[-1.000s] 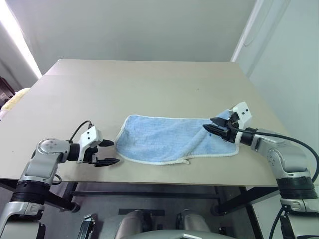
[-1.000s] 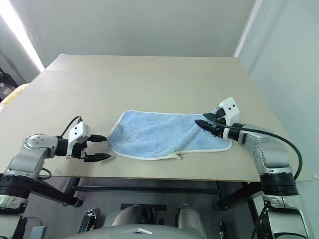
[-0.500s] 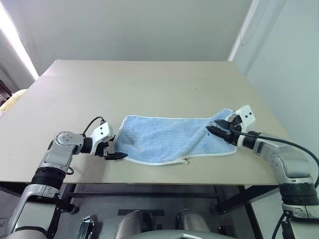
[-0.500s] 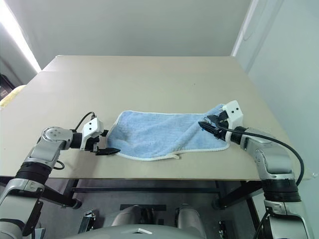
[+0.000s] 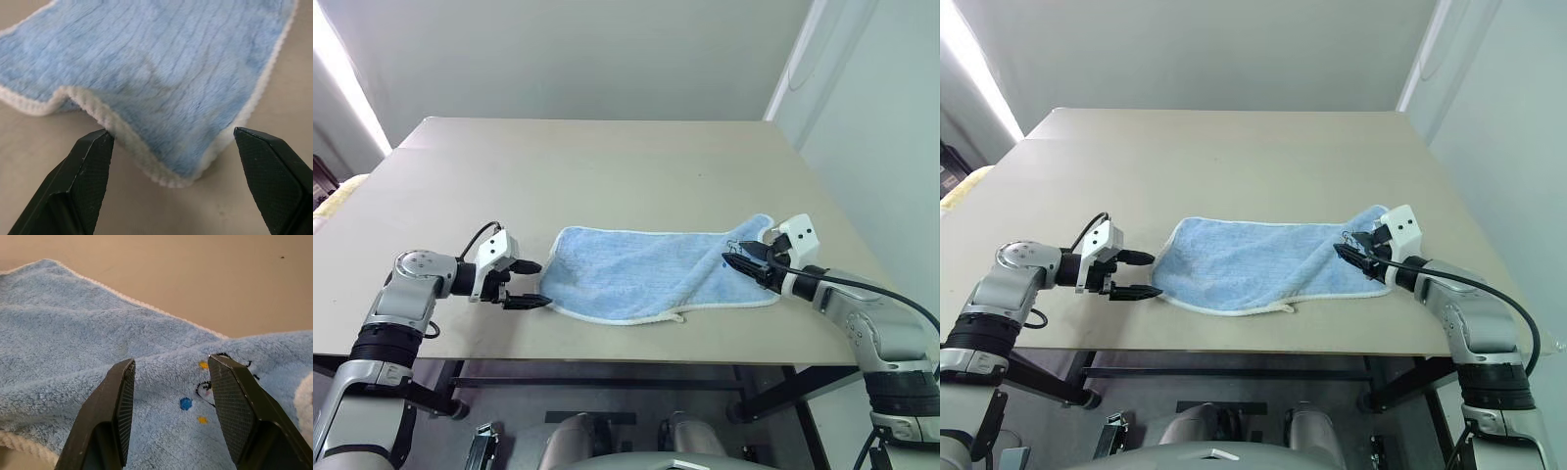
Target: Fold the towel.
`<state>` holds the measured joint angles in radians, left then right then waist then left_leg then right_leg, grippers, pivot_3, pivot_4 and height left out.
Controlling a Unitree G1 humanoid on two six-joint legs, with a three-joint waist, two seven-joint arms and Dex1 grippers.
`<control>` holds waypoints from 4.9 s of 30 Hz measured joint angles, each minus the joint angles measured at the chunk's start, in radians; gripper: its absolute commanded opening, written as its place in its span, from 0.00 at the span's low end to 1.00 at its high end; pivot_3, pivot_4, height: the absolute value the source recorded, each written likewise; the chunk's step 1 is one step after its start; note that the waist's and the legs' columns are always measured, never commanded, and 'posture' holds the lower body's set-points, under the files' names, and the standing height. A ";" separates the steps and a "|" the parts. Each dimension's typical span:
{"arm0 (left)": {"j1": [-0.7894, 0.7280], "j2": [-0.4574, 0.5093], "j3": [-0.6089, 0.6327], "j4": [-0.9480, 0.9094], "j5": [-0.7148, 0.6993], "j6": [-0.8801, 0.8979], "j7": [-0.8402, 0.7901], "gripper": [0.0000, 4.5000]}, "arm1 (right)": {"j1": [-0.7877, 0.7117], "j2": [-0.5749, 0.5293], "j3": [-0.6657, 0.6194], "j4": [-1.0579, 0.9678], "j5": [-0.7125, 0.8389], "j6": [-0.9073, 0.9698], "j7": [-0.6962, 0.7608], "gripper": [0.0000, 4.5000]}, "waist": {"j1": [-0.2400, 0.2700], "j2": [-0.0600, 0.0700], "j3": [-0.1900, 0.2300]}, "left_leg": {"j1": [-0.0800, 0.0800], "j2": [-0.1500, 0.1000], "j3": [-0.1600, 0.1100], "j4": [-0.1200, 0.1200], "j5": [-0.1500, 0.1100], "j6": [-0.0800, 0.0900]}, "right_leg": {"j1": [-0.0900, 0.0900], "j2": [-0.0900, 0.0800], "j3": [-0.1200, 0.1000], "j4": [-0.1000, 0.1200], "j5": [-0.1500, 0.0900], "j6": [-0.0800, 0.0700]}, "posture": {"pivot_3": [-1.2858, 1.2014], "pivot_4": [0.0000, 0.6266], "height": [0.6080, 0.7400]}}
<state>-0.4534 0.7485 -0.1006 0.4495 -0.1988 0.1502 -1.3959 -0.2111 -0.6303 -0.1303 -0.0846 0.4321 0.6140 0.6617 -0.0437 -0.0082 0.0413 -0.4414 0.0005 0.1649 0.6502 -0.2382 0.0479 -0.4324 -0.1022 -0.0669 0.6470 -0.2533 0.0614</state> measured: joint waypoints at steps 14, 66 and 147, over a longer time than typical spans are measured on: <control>-0.032 -0.062 -0.080 0.082 0.095 -0.123 0.029 0.69 | 0.019 0.001 -0.003 -0.001 -0.016 0.000 -0.037 0.55 | 0.005 0.001 -0.001 | 0.001 0.000 0.000 0.000 -0.002 0.004 | 0.002 -0.001 -0.001 0.000 0.000 0.000 | 0.52 0.00 0.96; -0.093 -0.042 -0.030 0.151 0.068 0.015 0.068 0.07 | 0.095 -0.177 0.027 0.038 -0.071 0.313 0.071 0.46 | 0.005 -0.013 -0.010 | 0.006 0.011 -0.003 -0.002 -0.003 0.004 | 0.009 0.001 -0.017 -0.007 0.000 0.000 | 0.52 0.00 0.96; 0.016 0.143 0.091 -0.166 -0.069 0.263 -0.083 0.16 | 0.062 -0.118 -0.126 0.048 0.160 0.367 0.016 0.00 | -0.001 0.007 0.001 | 0.000 0.025 -0.001 0.012 -0.005 0.008 | 0.001 -0.001 -0.038 -0.001 0.002 -0.008 | 0.52 0.00 0.96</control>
<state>-0.4374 0.8916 -0.0092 0.2835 -0.2680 0.4128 -1.4790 -0.1490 -0.7478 -0.2566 -0.0363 0.5922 0.9812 0.6779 -0.0450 -0.0008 0.0422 -0.4415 0.0255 0.1641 0.6623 -0.2430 0.0556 -0.4316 -0.1032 -0.1048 0.6460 -0.2511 0.0532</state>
